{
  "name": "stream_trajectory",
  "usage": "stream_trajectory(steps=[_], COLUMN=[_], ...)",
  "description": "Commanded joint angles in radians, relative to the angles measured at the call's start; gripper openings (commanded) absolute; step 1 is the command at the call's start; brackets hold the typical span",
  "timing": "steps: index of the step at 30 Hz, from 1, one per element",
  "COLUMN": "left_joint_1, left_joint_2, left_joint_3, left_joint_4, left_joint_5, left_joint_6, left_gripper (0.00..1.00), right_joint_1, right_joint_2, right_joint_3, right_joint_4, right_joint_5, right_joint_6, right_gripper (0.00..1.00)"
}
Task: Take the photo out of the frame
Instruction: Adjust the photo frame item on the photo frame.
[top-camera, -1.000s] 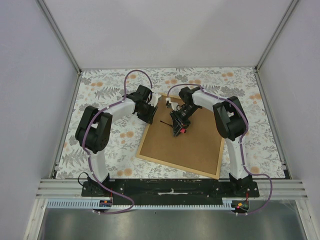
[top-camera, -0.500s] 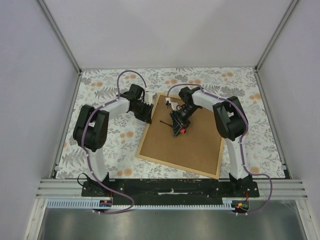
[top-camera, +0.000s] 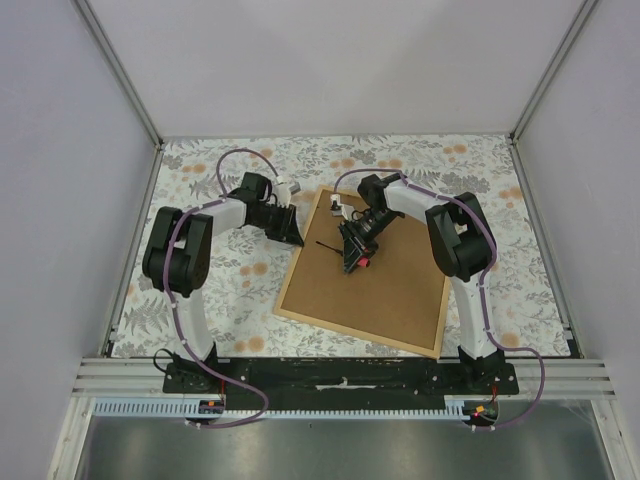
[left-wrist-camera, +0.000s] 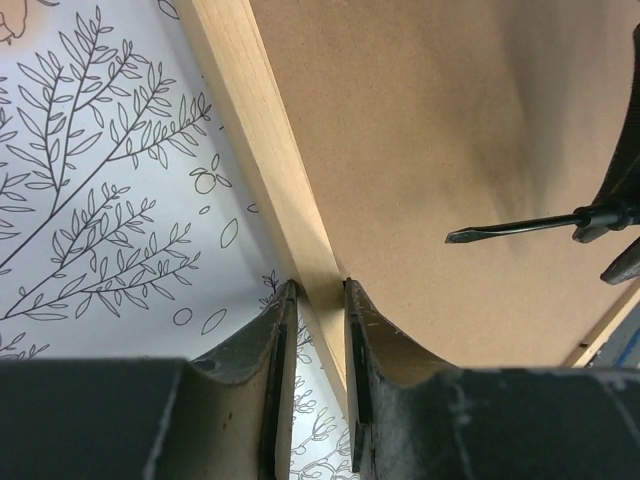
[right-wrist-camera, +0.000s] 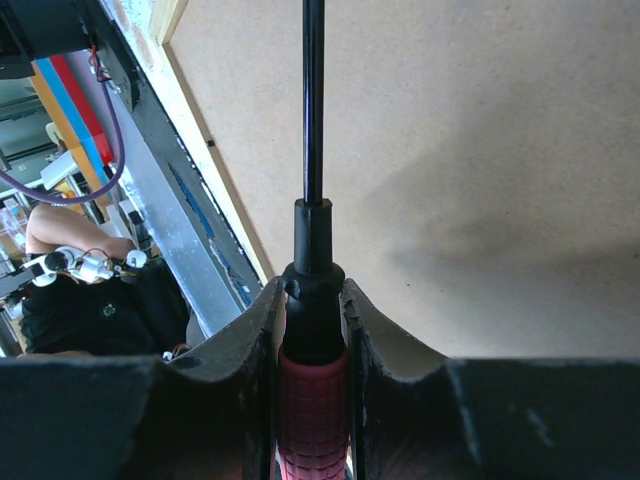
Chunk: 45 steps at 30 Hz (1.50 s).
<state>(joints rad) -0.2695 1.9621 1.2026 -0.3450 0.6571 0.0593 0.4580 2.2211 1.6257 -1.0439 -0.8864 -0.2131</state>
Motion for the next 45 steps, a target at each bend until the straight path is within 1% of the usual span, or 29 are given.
stream_trajectory(steps=[1,3,5,8,9,10,12,14,16,17,20,25,31,35,40,43,45], left_joint_1=[0.022,0.038,0.046,0.052,0.058,0.059,0.058,0.056,0.047,0.041,0.004,-0.106,-0.174,-0.194,-0.22,-0.229,-0.232], left_joint_2=[0.047,0.046,0.041,0.031,0.023,0.012,-0.018,-0.058,-0.078,-0.081,-0.078,-0.054,-0.019,-0.002,0.014,0.017,0.015], left_joint_3=[-0.058,-0.072,-0.075,-0.064,-0.06,-0.055,-0.046,-0.043,-0.031,-0.02,0.014,0.035,0.092,0.109,0.106,0.109,0.11], left_joint_4=[0.066,0.092,0.095,0.077,0.071,0.064,0.04,0.034,0.02,0.008,-0.035,-0.086,-0.129,-0.153,-0.172,-0.181,-0.187], left_joint_5=[0.094,0.13,0.156,0.156,0.148,0.135,0.047,-0.026,-0.091,-0.115,-0.207,-0.427,-0.557,-0.629,-0.654,-0.654,-0.682], left_joint_6=[-0.049,-0.088,-0.09,-0.085,-0.087,-0.084,-0.069,-0.061,-0.061,-0.061,-0.029,-0.001,-0.018,-0.018,-0.012,-0.015,-0.012], left_gripper=[0.02,0.02,0.02,0.02,0.09,0.21,0.41,0.55,0.67,0.68,0.7,0.7,0.7,0.64,0.54,0.45,0.4], right_joint_1=[-0.002,-0.002,-0.002,-0.008,-0.01,-0.013,-0.015,-0.016,-0.016,-0.018,-0.016,-0.016,-0.016,-0.015,-0.016,-0.016,-0.016], right_joint_2=[0.014,0.015,0.015,0.011,0.009,0.008,0.0,-0.008,-0.017,-0.02,-0.014,-0.015,-0.017,-0.024,-0.024,-0.026,-0.029], right_joint_3=[0.026,0.033,0.033,0.034,0.034,0.033,0.033,0.03,0.019,0.014,0.007,-0.001,-0.004,-0.009,-0.009,-0.01,-0.012], right_joint_4=[-0.033,-0.039,-0.044,-0.045,-0.045,-0.045,-0.042,-0.033,-0.001,0.011,0.028,0.045,0.05,0.051,0.053,0.053,0.053], right_joint_5=[-0.072,-0.083,-0.089,-0.088,-0.085,-0.08,-0.06,-0.037,0.012,0.039,0.085,0.127,0.135,0.138,0.136,0.138,0.139], right_joint_6=[-0.026,-0.031,-0.034,-0.037,-0.037,-0.037,-0.037,-0.031,-0.006,0.004,0.018,0.03,0.031,0.027,0.026,0.026,0.026], right_gripper=[0.0,0.0,0.0,0.0,0.0,0.0,0.0,0.0,0.0,0.0,0.0,0.0,0.0,0.0,0.0,0.0,0.0])
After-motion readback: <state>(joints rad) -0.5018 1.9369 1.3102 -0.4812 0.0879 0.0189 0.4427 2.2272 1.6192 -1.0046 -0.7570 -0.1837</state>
